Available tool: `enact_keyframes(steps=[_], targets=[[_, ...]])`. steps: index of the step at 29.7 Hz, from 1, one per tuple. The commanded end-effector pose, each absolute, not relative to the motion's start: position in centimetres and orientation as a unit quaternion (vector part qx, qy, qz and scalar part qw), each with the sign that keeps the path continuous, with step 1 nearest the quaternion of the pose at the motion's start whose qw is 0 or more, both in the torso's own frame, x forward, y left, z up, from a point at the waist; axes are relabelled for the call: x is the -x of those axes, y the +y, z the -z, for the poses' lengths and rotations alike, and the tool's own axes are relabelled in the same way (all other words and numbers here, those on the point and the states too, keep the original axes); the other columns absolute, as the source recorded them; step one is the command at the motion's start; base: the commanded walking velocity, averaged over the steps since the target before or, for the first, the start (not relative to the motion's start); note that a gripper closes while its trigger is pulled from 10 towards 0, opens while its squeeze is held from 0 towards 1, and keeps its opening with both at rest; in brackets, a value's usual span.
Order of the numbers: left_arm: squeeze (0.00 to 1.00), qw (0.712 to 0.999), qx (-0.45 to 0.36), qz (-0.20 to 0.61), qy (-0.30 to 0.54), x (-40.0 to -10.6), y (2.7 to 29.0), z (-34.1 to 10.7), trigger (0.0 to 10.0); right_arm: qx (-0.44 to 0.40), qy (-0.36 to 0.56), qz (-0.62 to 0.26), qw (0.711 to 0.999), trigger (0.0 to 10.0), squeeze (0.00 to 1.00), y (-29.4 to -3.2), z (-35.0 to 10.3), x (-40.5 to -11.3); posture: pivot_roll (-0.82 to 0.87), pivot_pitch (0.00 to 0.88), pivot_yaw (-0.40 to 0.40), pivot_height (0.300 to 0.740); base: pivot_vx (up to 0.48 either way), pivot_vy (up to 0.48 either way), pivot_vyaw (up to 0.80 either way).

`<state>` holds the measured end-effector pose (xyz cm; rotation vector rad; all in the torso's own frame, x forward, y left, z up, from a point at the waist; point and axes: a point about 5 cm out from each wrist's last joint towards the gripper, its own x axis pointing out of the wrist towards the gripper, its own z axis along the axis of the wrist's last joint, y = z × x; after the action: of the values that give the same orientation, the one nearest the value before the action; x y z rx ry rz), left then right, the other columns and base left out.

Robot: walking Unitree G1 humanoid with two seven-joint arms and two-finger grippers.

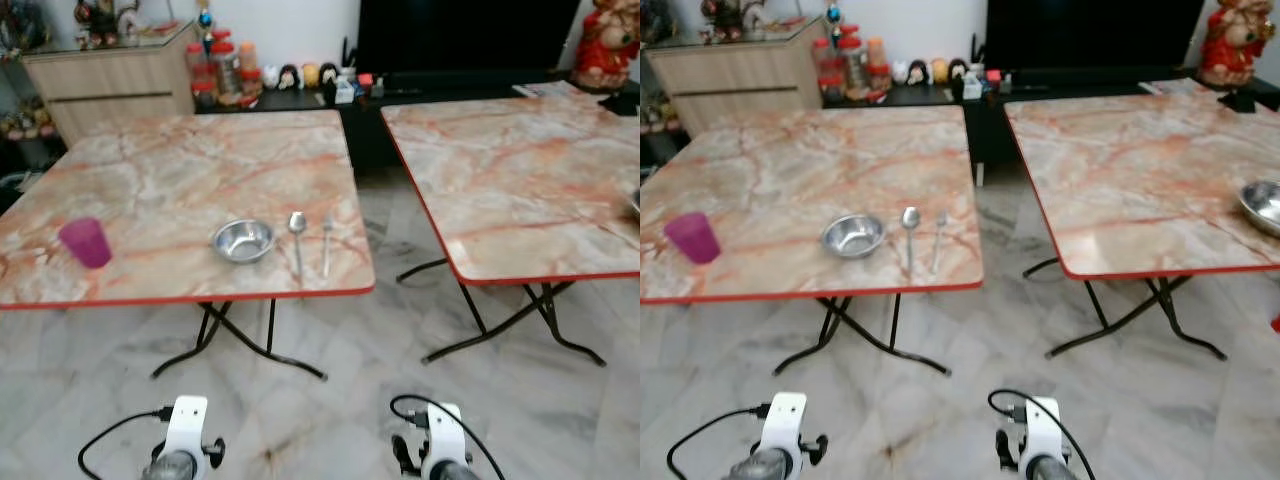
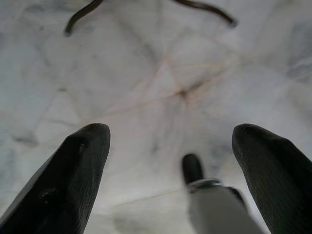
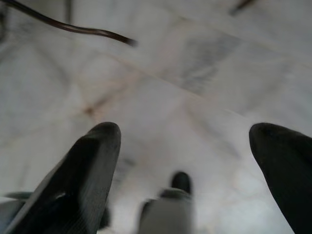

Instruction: Setting the table

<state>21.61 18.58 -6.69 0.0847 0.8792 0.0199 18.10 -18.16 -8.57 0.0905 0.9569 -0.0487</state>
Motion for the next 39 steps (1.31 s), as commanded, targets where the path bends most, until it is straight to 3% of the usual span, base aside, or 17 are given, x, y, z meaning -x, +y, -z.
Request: enact_keyframes(steps=[1,27,39], targets=[[0.00,0.901,-0.054,-0.021,0.430,-21.5,19.9,6.6,10.0,-0.046,0.446,0.012,0.894,10.0,0.00,-17.3,8.1,-19.2,-0.03,0.000,0.014,0.740,0.296,0.000,0.00],[0.00,0.902,-0.054,-0.020,0.428,-21.4,20.0,6.6,10.0,-0.046,0.450,0.008,0.892,10.0,0.00,-16.9,8.3,-19.0,-0.02,0.000,0.012,0.740,0.299,0.000,0.00],[0.00,0.919,-0.036,-0.051,0.390,-21.2,21.7,6.2,10.0,-0.046,0.453,0.009,0.890,10.0,0.00,-17.1,8.4,-18.6,0.00,0.000,0.011,0.740,0.000,0.000,0.00]])
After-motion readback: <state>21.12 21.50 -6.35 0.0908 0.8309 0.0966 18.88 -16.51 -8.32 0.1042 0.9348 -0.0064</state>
